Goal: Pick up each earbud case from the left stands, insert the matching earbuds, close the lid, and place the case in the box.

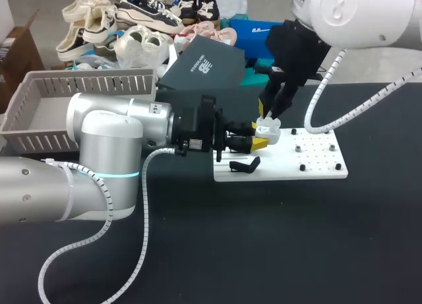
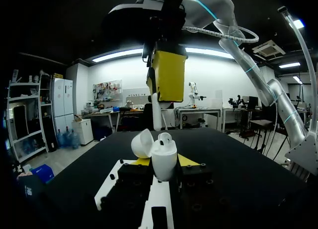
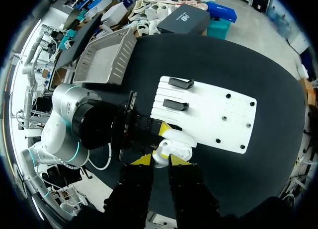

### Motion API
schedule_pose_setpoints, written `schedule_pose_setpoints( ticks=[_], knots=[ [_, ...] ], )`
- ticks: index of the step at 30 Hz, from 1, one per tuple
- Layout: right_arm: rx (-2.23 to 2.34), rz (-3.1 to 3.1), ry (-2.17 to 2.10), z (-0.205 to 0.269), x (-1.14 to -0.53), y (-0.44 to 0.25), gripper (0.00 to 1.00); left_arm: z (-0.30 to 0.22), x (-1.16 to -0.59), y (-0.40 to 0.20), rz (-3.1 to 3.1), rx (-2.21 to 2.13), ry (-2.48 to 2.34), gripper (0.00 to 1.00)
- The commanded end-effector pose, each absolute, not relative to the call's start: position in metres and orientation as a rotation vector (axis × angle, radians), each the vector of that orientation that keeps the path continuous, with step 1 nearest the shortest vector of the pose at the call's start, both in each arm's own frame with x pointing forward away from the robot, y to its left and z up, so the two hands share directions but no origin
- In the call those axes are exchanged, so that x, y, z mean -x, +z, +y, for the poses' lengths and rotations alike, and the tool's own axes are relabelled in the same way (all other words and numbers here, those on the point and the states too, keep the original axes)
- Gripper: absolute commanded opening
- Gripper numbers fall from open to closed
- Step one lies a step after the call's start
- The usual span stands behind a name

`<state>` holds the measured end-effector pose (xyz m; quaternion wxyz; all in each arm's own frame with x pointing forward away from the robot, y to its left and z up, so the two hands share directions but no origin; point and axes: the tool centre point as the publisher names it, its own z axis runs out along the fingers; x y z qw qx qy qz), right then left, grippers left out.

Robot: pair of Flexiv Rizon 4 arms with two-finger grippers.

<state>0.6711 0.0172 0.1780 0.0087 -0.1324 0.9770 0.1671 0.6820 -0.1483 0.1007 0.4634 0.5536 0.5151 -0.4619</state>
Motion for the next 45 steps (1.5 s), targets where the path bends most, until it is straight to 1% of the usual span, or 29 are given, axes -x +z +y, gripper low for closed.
schedule_pose_setpoints(
  ticks=[1,45],
  knots=[
    [0.395,3.018,0.508,0.015,-0.663,0.176,0.00,-0.148,-0.684,0.100,1.264,-1.365,-1.140,0.00],
    [0.364,3.004,0.432,0.019,-0.668,0.159,0.00,-0.148,-0.684,0.100,1.264,-1.365,-1.140,0.00]
  ],
)
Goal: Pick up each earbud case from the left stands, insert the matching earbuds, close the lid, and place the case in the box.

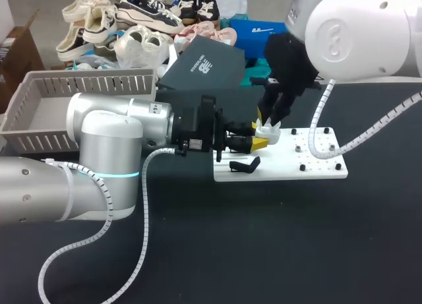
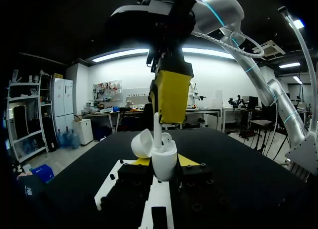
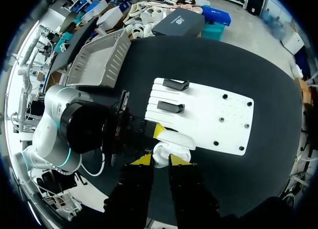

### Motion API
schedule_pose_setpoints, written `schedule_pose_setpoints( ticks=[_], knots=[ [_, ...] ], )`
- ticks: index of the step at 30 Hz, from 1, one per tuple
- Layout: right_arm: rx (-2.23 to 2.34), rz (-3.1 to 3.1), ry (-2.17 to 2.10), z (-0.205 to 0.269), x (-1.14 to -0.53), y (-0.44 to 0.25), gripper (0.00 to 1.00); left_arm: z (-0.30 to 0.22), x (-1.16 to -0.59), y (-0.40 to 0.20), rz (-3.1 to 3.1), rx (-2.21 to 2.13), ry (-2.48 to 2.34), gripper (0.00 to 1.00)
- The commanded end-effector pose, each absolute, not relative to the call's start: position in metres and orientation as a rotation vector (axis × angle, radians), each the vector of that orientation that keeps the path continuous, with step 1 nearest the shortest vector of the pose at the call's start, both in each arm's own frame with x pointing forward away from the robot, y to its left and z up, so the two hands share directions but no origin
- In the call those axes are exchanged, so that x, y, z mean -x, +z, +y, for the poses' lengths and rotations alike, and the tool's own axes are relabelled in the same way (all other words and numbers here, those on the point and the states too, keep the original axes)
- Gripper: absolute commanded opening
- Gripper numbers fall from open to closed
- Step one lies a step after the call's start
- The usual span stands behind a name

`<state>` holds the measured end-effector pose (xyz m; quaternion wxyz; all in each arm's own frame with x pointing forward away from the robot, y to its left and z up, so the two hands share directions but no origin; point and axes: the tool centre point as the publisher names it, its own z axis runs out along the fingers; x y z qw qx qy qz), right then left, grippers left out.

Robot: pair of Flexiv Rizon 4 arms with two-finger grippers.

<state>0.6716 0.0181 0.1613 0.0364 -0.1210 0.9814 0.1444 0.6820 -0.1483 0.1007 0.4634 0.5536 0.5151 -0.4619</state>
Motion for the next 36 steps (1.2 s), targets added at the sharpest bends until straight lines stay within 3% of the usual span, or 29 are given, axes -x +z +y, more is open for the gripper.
schedule_pose_setpoints(
  ticks=[1,36],
  knots=[
    [0.364,3.004,0.430,0.0191,-0.6683,0.1591,0.00,-0.1482,-0.6839,0.1003,1.264,-1.365,-1.140,0.00],
    [0.350,3.005,0.396,0.0222,-0.6707,0.1527,0.00,-0.1482,-0.6839,0.1003,1.264,-1.365,-1.140,0.00]
  ],
)
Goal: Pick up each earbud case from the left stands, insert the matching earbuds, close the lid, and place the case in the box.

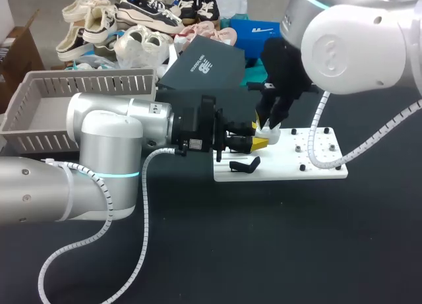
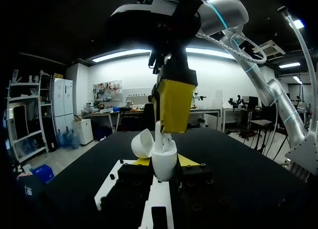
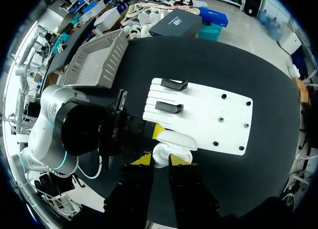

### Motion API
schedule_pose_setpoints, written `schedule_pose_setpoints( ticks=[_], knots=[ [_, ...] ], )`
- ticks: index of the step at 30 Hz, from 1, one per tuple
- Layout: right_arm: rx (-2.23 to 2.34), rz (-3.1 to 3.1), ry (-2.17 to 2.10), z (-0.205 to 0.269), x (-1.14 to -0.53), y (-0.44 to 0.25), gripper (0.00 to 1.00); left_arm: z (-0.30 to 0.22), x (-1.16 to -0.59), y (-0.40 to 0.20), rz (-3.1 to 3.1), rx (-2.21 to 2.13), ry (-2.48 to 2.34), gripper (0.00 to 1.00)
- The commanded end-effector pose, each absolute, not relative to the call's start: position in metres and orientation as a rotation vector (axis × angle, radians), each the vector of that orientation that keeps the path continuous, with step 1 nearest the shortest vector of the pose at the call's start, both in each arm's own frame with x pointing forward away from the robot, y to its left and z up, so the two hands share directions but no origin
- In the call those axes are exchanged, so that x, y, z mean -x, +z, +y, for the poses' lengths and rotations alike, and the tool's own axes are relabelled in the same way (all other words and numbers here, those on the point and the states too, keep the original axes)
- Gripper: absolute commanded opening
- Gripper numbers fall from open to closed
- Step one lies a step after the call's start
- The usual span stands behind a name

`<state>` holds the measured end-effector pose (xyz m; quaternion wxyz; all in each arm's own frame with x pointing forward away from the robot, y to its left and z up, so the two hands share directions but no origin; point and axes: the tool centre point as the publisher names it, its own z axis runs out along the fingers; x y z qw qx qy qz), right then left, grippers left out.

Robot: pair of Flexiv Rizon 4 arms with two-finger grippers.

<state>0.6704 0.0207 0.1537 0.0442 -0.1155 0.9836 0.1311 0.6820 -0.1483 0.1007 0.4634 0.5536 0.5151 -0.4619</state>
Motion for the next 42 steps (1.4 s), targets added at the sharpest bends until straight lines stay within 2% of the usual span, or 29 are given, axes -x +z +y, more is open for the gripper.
schedule_pose_setpoints(
  ticks=[1,14,15,18,19,20,29,33,34,35,36,37,38,42],
  knots=[
    [0.350,3.006,0.396,0.022,-0.671,0.152,0.00,-0.148,-0.684,0.100,1.264,-1.365,-1.140,0.00],
    [0.352,3.021,0.387,0.023,-0.674,0.148,0.00,-0.148,-0.684,0.100,1.264,-1.365,-1.140,0.00],
    [0.352,3.021,0.387,0.023,-0.674,0.148,0.02,-0.148,-0.684,0.100,1.264,-1.365,-1.140,0.00],
    [0.352,3.023,0.385,0.023,-0.674,0.147,0.15,-0.148,-0.684,0.100,1.264,-1.365,-1.140,0.00],
    [0.353,3.023,0.386,0.023,-0.674,0.147,0.27,-0.148,-0.684,0.100,1.264,-1.365,-1.140,0.00],
    [0.353,3.023,0.386,0.023,-0.674,0.148,0.29,-0.148,-0.684,0.100,1.264,-1.365,-1.140,0.00],
    [0.346,3.003,0.395,0.021,-0.672,0.155,0.31,-0.148,-0.684,0.100,1.264,-1.365,-1.140,0.00],
    [0.315,2.986,0.439,0.012,-0.672,0.170,0.35,-0.148,-0.684,0.100,1.264,-1.365,-1.140,0.00],
    [0.285,2.978,0.453,0.008,-0.674,0.173,0.45,-0.148,-0.684,0.100,1.264,-1.365,-1.140,0.00],
    [0.263,2.972,0.457,0.006,-0.677,0.174,0.51,-0.148,-0.684,0.100,1.264,-1.365,-1.140,0.00],
    [0.197,2.966,0.466,0.000,-0.683,0.175,0.82,-0.148,-0.684,0.100,1.264,-1.365,-1.140,0.00],
    [0.140,2.963,0.466,-0.003,-0.688,0.175,0.93,-0.148,-0.684,0.100,1.264,-1.365,-1.140,0.00],
    [0.106,2.957,0.464,-0.005,-0.691,0.174,1.00,-0.148,-0.684,0.100,1.264,-1.365,-1.140,0.00],
    [-0.036,2.936,0.442,-0.015,-0.707,0.170,1.00,-0.148,-0.684,0.100,1.264,-1.365,-1.140,0.00]
  ],
)
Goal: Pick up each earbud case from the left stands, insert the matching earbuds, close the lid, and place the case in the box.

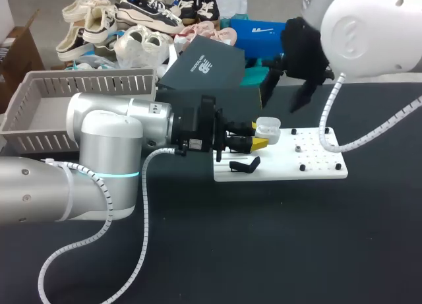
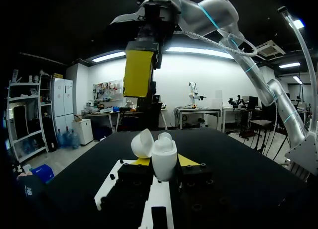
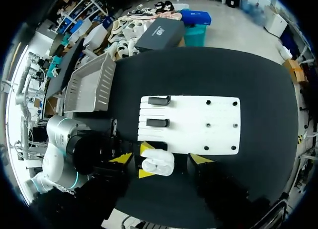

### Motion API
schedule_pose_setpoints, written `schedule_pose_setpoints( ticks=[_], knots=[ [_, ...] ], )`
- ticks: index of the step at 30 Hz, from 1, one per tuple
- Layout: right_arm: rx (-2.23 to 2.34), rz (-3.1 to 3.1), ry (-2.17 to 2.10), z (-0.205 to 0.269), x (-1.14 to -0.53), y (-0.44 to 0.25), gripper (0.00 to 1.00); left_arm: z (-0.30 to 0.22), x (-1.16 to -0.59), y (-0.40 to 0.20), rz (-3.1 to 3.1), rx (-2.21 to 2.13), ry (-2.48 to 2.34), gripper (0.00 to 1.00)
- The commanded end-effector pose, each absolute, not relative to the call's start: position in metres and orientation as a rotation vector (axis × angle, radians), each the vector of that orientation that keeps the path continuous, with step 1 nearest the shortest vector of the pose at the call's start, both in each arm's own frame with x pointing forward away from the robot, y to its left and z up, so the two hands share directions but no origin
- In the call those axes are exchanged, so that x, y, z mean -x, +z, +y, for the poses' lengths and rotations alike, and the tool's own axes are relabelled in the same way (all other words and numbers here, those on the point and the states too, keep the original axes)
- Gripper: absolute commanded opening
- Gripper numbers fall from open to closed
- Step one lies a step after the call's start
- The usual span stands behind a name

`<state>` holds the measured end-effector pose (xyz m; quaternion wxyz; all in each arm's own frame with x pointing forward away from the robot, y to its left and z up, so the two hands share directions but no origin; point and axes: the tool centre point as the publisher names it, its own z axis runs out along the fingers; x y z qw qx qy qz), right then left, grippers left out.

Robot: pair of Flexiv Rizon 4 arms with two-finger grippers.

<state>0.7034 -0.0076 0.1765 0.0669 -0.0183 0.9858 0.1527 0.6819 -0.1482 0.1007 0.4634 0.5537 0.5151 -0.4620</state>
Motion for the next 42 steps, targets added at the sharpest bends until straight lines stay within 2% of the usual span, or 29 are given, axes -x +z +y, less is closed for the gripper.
schedule_pose_setpoints(
  ticks=[1,13,42],
  knots=[
    [-0.061,2.934,0.434,-0.016,-0.710,0.169,1.00,-0.148,-0.684,0.100,1.264,-1.365,-1.140,0.00],
    [-0.219,2.976,0.328,-0.030,-0.732,0.137,1.00,-0.148,-0.684,0.100,1.264,-1.365,-1.140,0.00],
    [-0.088,3.035,0.304,-0.032,-0.694,0.143,1.00,-0.148,-0.684,0.100,1.264,-1.365,-1.140,0.00]
  ],
)
